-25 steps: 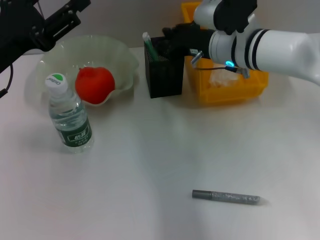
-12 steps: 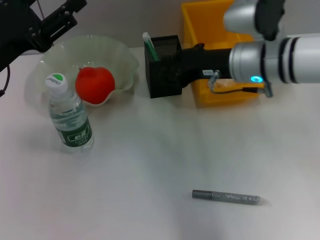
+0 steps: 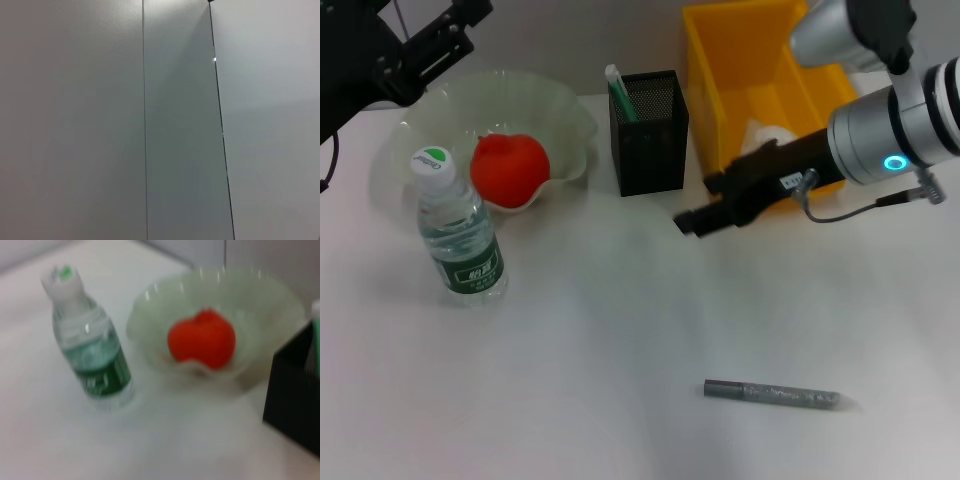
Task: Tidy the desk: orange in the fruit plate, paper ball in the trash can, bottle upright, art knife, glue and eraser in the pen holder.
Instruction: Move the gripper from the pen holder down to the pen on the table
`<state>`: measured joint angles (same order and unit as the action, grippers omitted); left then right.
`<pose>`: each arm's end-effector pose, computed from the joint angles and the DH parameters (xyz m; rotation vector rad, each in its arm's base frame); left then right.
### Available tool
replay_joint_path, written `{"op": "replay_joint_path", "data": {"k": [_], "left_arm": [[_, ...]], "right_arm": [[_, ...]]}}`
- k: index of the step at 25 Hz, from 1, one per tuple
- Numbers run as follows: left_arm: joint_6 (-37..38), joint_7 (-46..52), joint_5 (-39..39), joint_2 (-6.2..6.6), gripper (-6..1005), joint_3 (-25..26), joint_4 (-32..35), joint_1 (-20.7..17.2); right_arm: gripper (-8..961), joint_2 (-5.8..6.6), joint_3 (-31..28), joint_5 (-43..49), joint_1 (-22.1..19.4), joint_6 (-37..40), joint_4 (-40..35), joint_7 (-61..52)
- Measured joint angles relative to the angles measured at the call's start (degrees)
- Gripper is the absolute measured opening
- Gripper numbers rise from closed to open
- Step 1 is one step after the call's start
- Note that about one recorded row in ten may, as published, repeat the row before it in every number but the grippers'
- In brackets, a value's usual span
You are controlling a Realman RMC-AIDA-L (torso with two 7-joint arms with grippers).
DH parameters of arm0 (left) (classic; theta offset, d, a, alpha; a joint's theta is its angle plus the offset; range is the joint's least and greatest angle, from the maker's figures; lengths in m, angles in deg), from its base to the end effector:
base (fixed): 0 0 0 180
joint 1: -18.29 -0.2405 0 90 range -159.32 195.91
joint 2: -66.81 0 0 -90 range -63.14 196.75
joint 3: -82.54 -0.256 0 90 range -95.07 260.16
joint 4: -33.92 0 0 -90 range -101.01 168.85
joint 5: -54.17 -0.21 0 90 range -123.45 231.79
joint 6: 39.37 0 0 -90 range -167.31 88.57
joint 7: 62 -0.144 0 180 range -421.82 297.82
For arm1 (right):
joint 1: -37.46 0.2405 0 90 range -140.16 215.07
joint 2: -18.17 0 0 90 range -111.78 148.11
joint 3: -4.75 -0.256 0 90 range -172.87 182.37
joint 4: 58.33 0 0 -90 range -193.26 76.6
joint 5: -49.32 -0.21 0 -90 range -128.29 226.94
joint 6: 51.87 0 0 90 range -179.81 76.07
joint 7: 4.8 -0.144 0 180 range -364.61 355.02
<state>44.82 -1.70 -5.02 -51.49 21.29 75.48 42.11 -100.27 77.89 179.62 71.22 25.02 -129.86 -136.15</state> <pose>-0.2020 0.3493 0.0539 -2.1757 -0.1489 -1.3008 0.1645 0.3791 0.0024 -2.6895 0.7539 0.0157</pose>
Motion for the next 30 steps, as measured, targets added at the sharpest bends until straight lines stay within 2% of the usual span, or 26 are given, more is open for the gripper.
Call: {"op": "replay_joint_path", "data": {"k": [5,12,22,27,30], "left_arm": [[0.0,-0.02,0.0,0.01,726,0.0,0.0,0.0],[0.09,-0.04,0.02,0.0,726,0.0,0.0,0.0],[0.05,-0.09,0.19,0.0,726,0.0,0.0,0.0],[0.06,-0.1,0.17,0.01,726,0.0,0.01,0.0],[0.09,-0.1,0.18,0.01,726,0.0,0.01,0.0]], "right_arm": [[723,-0.45,-0.59,5.87,3.29,9.23,-1.0,-1.88],[723,-0.49,-0.45,10.47,8.0,19.61,-1.03,-3.93],[723,-0.48,-1.39,9.56,9.11,23.48,0.51,-5.09],[724,-0.35,-2.55,8.36,10.88,27.08,1.39,-12.07],[724,-0.5,-6.24,6.94,11.72,27.93,1.91,-15.87]]}}
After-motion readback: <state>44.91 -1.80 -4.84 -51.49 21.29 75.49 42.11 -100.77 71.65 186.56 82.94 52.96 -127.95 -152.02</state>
